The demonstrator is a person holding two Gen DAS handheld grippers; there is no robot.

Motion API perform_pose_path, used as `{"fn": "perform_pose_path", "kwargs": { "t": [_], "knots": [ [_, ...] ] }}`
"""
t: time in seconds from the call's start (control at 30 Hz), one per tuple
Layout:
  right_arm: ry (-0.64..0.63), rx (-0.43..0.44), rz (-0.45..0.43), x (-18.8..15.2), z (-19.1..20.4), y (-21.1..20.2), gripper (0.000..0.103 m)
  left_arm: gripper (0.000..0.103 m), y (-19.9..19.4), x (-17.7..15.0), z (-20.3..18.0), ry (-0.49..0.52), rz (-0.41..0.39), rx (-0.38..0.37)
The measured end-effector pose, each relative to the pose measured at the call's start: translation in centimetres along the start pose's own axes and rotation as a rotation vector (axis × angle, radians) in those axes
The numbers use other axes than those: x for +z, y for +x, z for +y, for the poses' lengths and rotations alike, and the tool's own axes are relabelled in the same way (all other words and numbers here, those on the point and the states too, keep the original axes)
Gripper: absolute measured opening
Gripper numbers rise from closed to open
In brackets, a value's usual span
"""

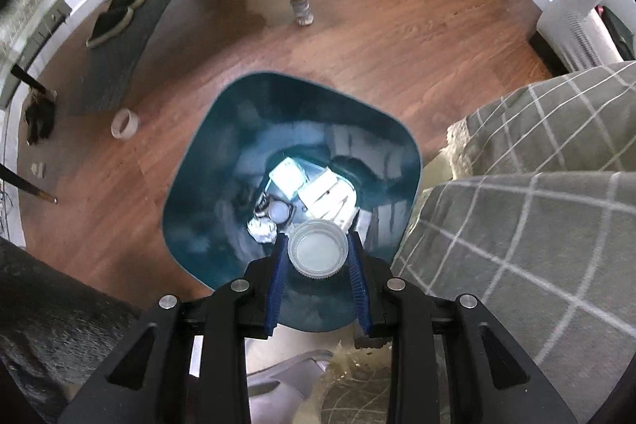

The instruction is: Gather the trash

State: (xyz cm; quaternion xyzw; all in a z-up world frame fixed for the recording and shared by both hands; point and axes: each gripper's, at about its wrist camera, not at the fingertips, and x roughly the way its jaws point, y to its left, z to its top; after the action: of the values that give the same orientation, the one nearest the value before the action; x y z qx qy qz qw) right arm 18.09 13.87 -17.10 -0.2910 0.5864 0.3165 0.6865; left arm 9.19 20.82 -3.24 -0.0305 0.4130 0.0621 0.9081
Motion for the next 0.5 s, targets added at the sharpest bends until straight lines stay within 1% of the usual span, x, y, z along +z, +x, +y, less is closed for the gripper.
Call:
{"fn": "perform_pose_path", "kwargs": {
  "t": [0.03,0.07,0.13,0.23,0.3,0.37,0.4,0.5],
  "knots": [
    [-0.007,-0.009,0.014,-0.1,0.1,0.5,0.03,0.046,-0.1,0.2,-0.2,-0.005,-0.005,-0.011],
    [-0.012,-0.019,0.023,-0.2,0.2,0.8,0.03,0.042,-0.4,0.4,-0.3,-0.015,-0.015,-0.03],
    [-0.013,-0.034,0.049,-0.5,0.2,1.5,0.031,0.04,-0.9,0.8,-0.2,-0.032,-0.036,-0.051],
    [-0.015,-0.039,0.071,-0.9,0.0,2.2,0.039,0.04,-1.9,1.3,0.3,-0.065,-0.068,-0.078],
    [-0.016,-0.037,0.073,-1.1,0.0,2.1,0.042,0.042,-2.3,1.5,0.6,-0.07,-0.078,-0.081],
    [-0.015,-0.036,0.068,-1.2,-0.1,1.9,0.042,0.046,-2.8,1.5,0.9,-0.068,-0.087,-0.076],
    [-0.014,-0.034,0.065,-1.2,-0.1,1.8,0.042,0.046,-3.0,1.4,0.9,-0.067,-0.089,-0.072],
    [-0.004,-0.021,0.027,-1.3,0.0,0.2,0.042,0.049,-3.9,1.4,1.1,-0.065,-0.105,-0.07]
  ]
}}
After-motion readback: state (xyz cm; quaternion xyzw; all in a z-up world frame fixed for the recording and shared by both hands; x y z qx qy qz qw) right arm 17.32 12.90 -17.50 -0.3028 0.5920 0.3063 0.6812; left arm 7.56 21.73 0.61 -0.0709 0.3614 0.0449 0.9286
